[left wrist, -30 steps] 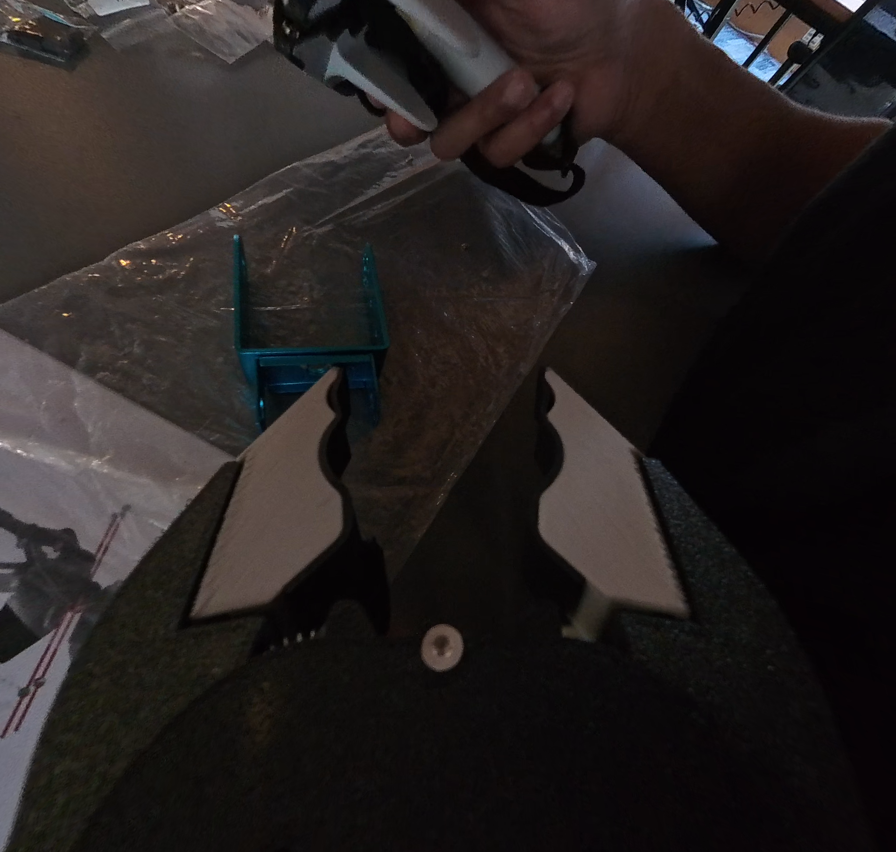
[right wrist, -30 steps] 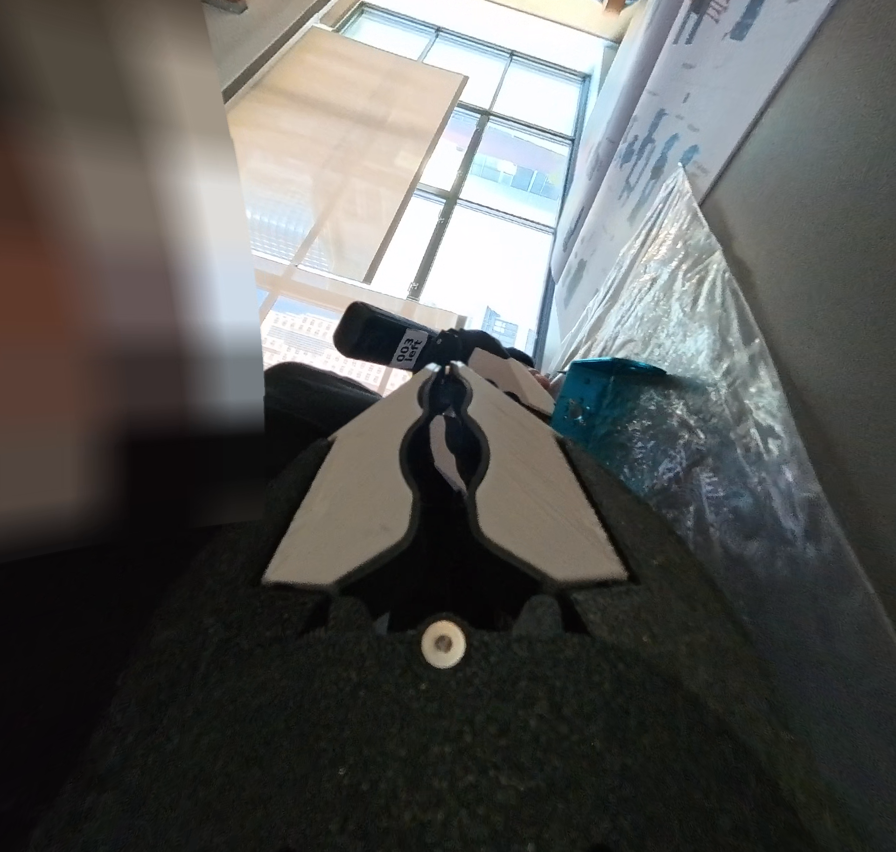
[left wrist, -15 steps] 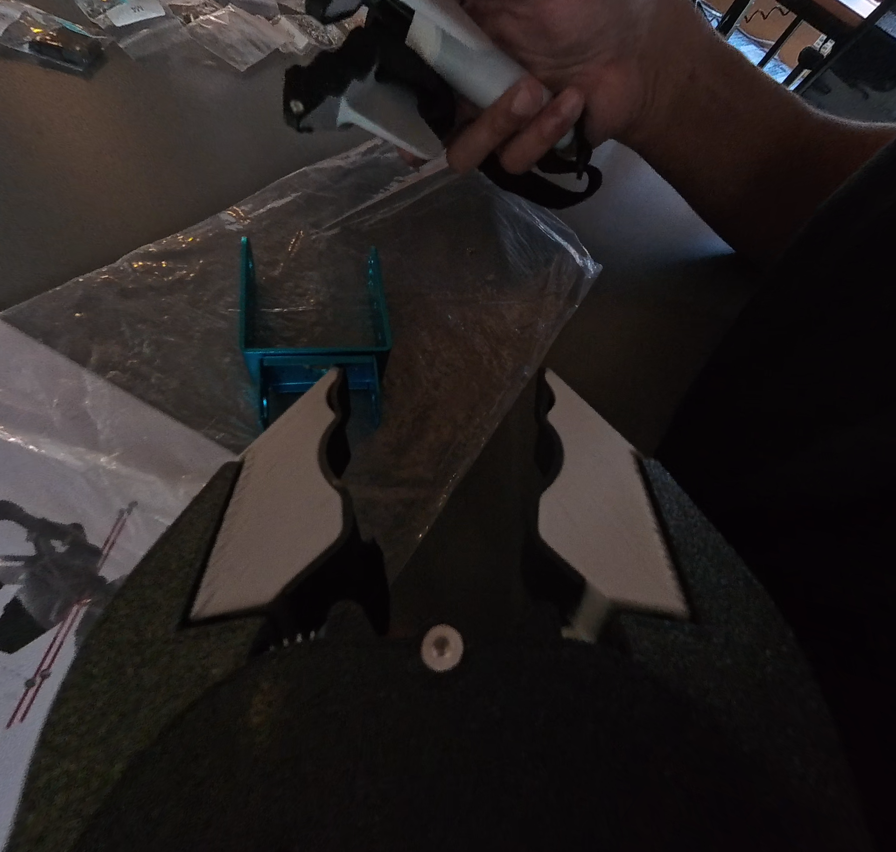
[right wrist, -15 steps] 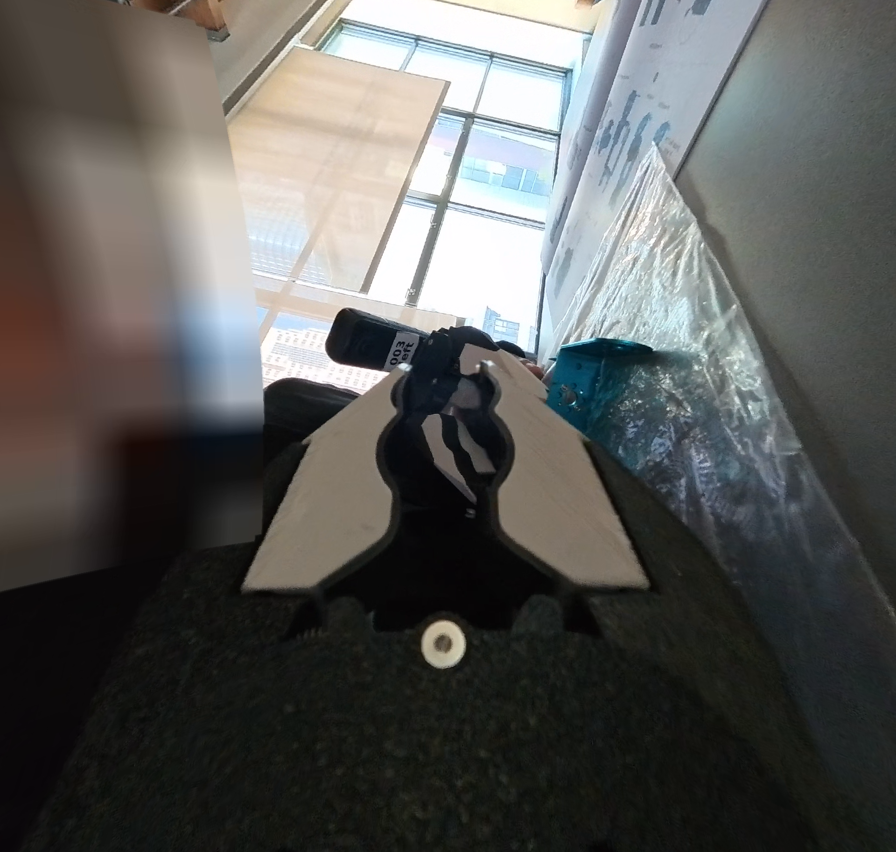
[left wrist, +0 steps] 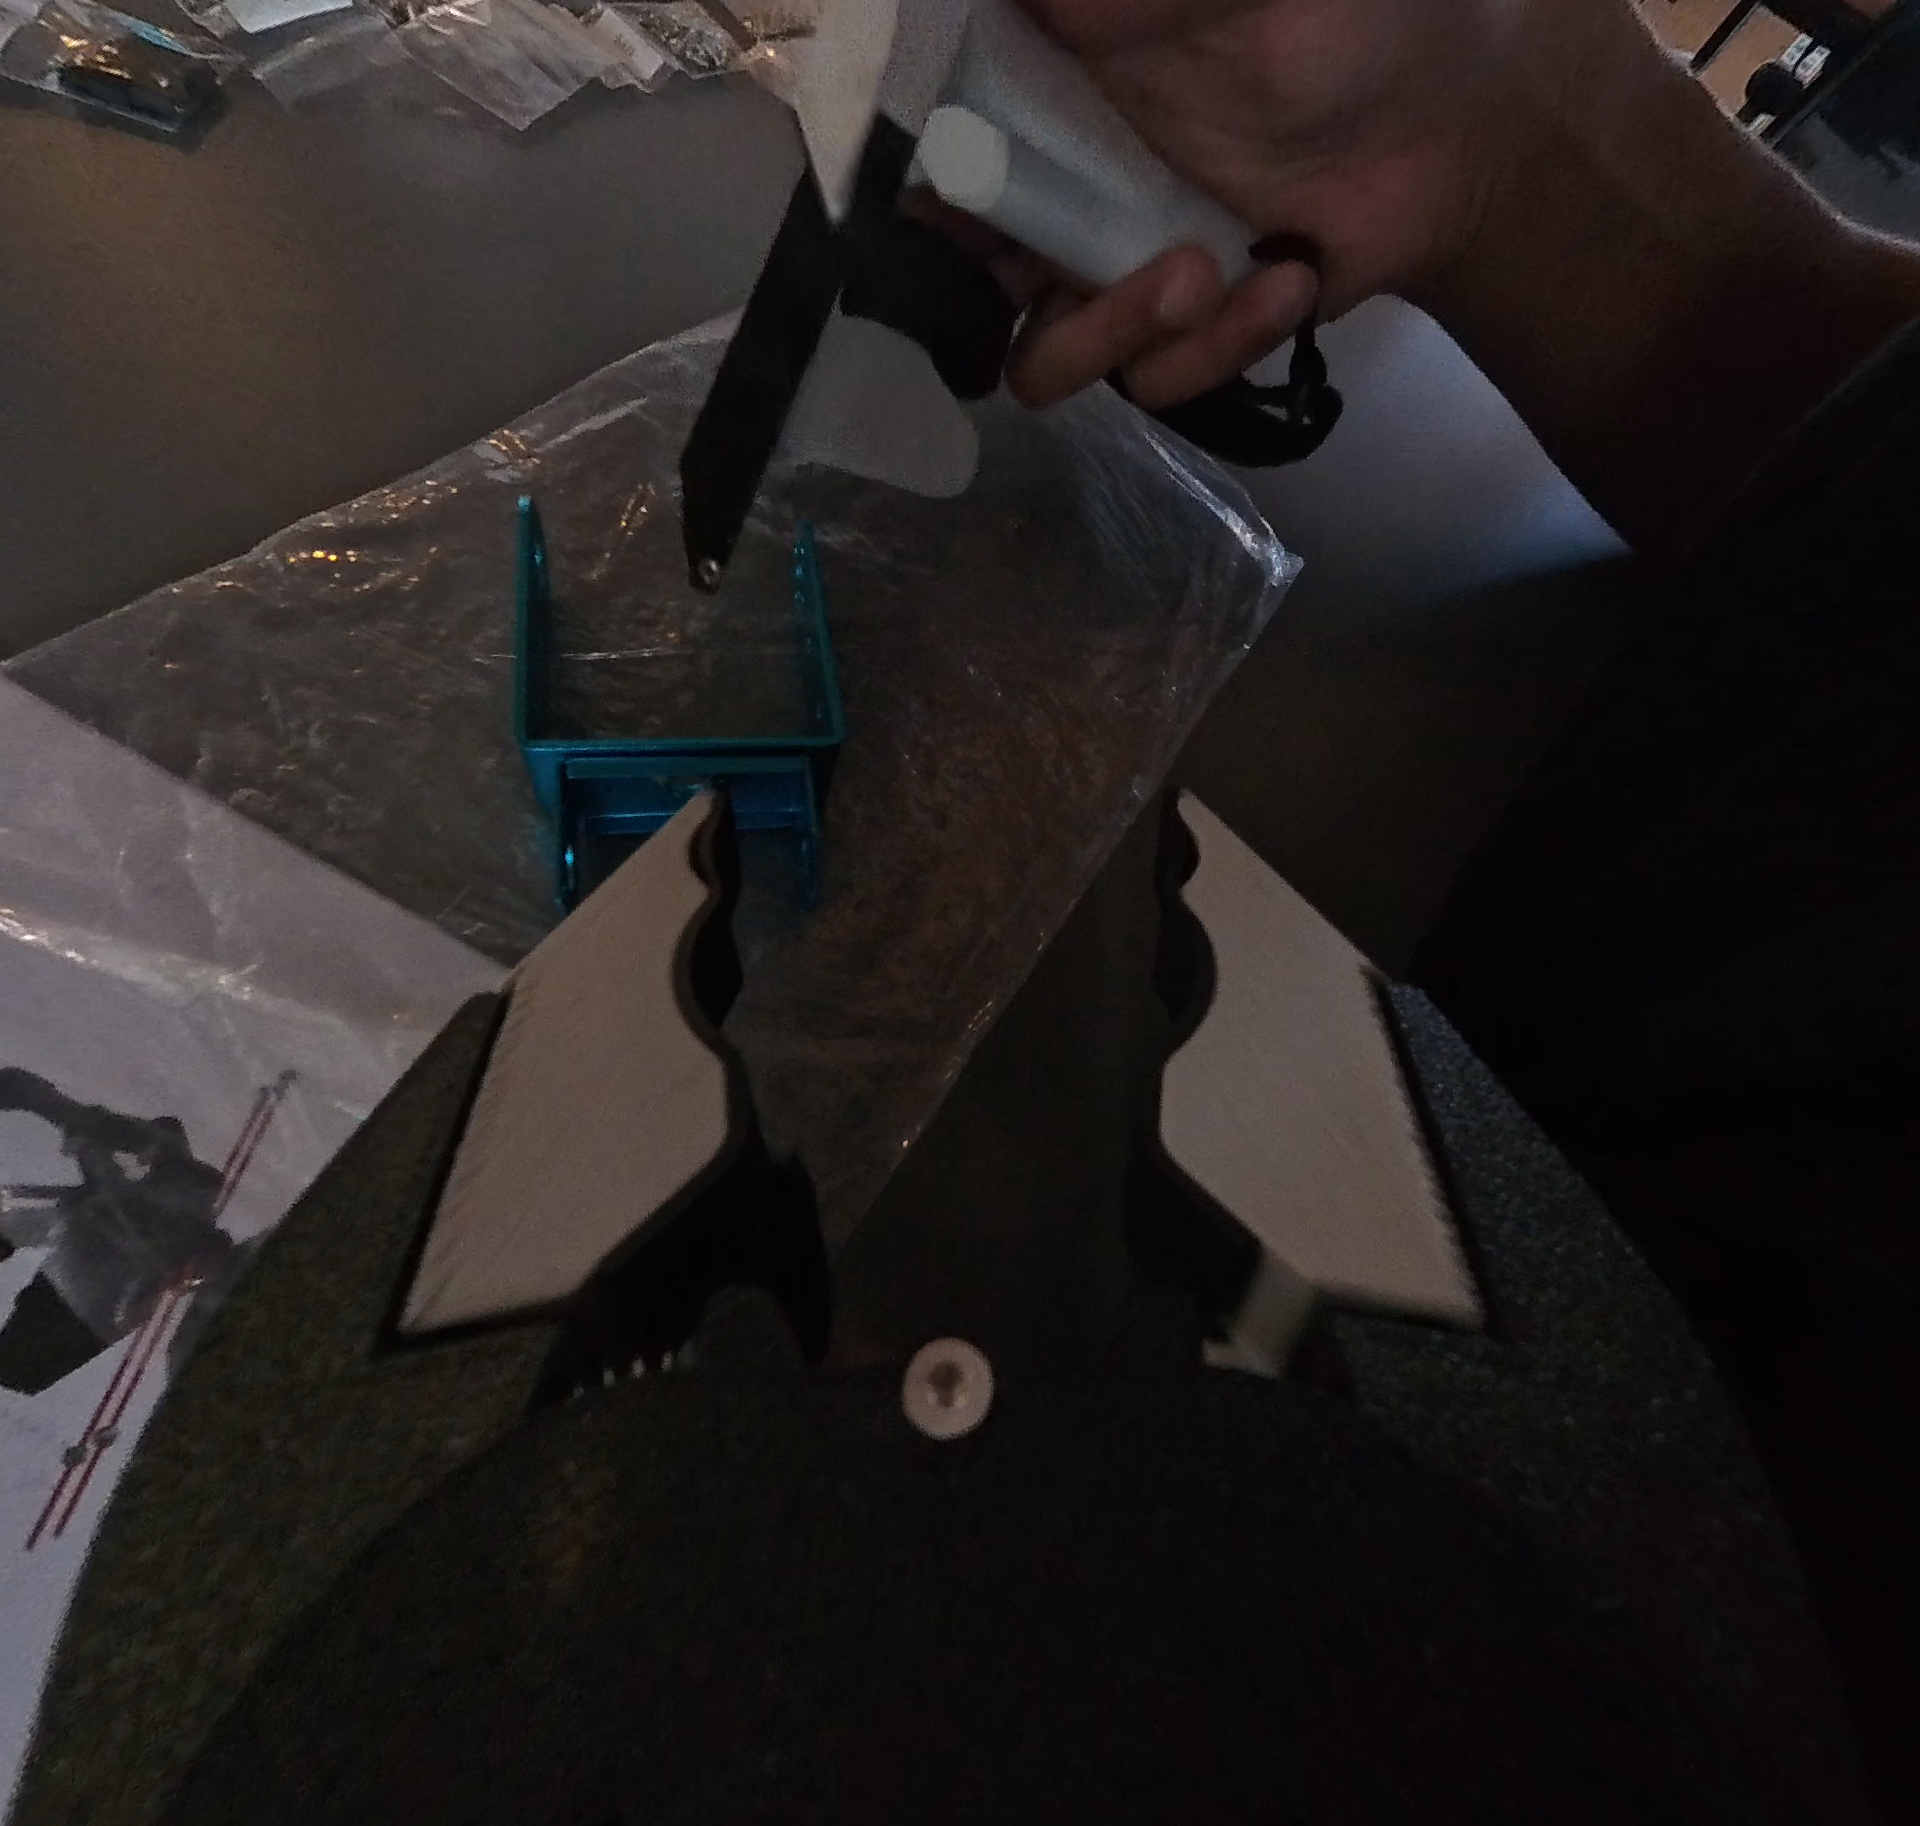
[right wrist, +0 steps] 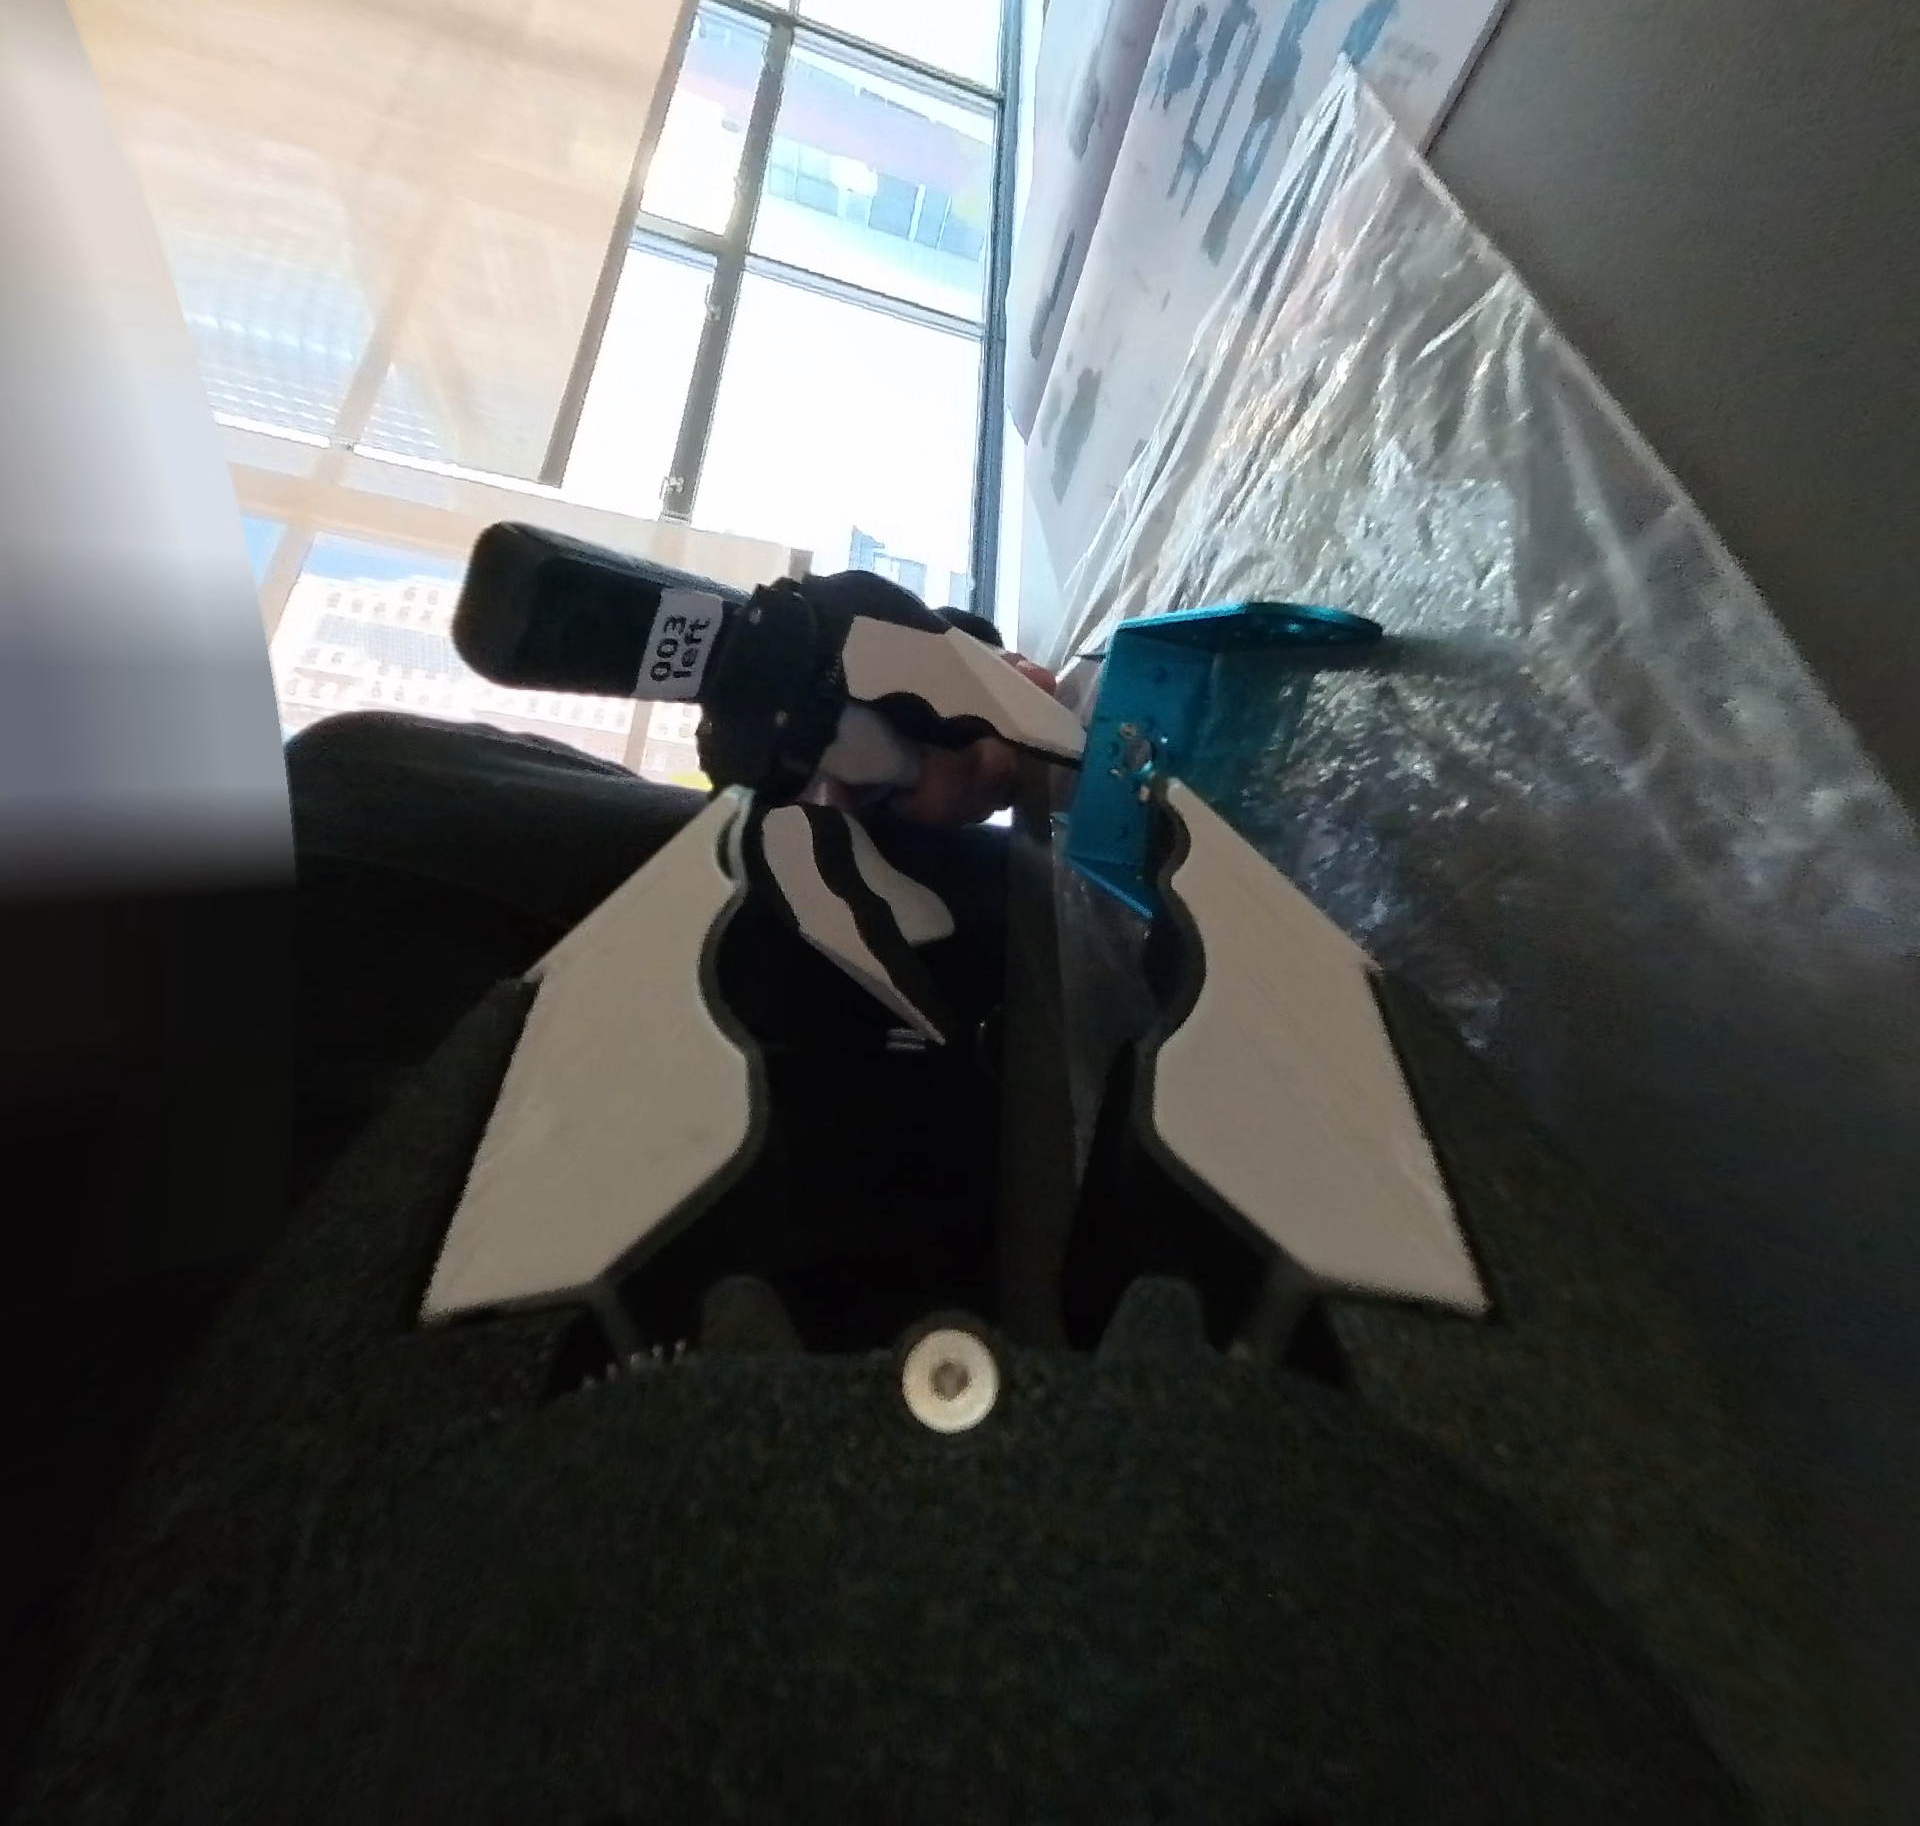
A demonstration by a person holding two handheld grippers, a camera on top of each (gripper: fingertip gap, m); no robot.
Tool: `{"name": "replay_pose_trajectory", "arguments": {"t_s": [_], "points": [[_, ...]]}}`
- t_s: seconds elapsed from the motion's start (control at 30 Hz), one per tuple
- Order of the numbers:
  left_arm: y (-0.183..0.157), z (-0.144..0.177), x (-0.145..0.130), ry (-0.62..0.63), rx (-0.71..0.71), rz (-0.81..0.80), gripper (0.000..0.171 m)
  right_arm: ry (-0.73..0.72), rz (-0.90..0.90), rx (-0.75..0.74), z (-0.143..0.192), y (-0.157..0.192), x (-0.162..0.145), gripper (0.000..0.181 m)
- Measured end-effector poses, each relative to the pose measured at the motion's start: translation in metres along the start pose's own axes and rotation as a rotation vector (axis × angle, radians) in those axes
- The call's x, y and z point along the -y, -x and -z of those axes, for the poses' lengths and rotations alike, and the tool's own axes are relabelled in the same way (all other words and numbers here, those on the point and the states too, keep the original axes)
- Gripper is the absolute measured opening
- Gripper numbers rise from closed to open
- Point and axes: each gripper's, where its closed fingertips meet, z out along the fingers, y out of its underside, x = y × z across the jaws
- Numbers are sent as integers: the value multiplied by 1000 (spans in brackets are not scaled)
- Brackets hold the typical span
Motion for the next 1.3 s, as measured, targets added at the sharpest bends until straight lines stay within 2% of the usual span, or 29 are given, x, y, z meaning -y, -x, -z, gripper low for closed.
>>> {"name": "replay_pose_trajectory", "arguments": {"t_s": [0.23, 0.5, 0.83, 0.93, 1.03, 1.07, 1.1, 1.2, 1.3], "points": [[0, -1, 0, 6, 4, -5, 81, 59, 23, -72, -13, -10, -6, 78], [-1, -1, 0, 4, -6, 2, 81, 126, 80, -133, -21, -5, -8, 80], [-2, 0, 1, -4, -26, 10, 81, 168, 94, -167, -27, -2, -11, 78], [-2, 1, 1, -6, -29, 12, 80, 153, 127, -222, -21, -7, -4, 77], [-2, 1, 1, -6, -27, 7, 81, 223, 227, -278, -17, -8, -8, 70], [-2, 1, 1, -4, -24, 3, 81, 244, 273, -295, -13, -9, -8, 62], [-2, 2, 0, -2, -19, -2, 81, 245, 314, -328, -7, -12, -5, 53], [6, 10, -1, -1, 32, -29, 80, 214, 412, -470, 18, -29, 10, 44], [22, 24, 9, -47, 101, -43, 80, 181, 444, -398, 22, -20, 11, 40]]}}
